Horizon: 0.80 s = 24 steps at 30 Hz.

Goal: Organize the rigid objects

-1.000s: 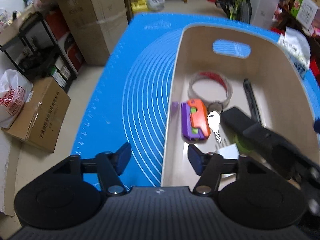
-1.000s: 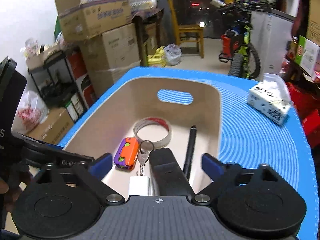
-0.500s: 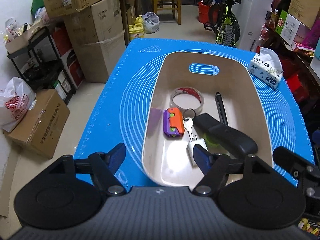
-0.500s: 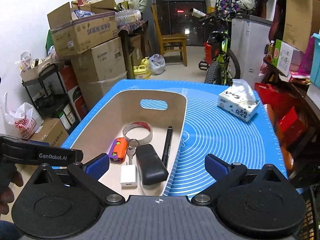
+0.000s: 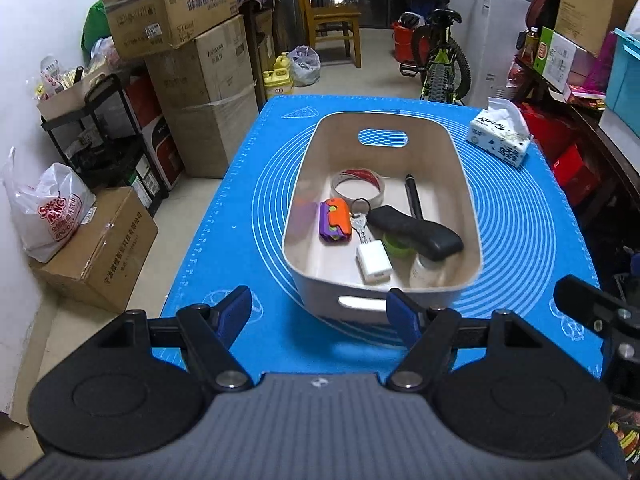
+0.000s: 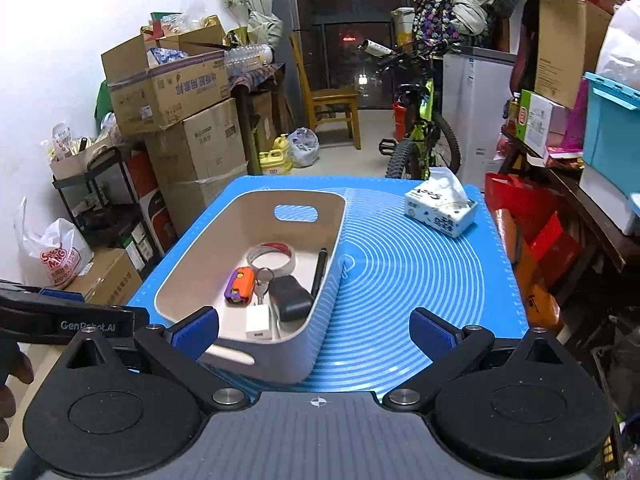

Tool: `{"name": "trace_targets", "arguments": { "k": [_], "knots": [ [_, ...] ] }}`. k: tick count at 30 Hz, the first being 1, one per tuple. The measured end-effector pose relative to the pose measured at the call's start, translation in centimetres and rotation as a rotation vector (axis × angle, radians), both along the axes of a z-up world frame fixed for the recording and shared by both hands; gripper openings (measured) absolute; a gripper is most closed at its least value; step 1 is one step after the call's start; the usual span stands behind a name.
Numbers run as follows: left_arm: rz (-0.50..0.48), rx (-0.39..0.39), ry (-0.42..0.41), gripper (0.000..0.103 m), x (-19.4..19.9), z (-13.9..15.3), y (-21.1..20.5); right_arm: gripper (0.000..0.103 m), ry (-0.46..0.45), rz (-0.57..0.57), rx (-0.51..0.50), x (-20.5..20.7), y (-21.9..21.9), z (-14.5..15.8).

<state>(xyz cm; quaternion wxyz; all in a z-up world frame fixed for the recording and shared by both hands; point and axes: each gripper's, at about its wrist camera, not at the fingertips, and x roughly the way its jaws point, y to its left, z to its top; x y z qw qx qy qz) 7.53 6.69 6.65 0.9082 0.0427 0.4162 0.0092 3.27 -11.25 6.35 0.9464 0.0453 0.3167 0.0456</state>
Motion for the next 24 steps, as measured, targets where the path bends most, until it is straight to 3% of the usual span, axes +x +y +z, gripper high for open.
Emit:
{"name": "trace_targets", "arguments": {
  "k": [24],
  "knots": [
    [-0.027, 0.004, -0.101, 0.075, -10.2, 1.6, -1.2, 0.1, -0.029, -0.085, -0.006, -12.9, -2.8, 1.7]
  ]
}}
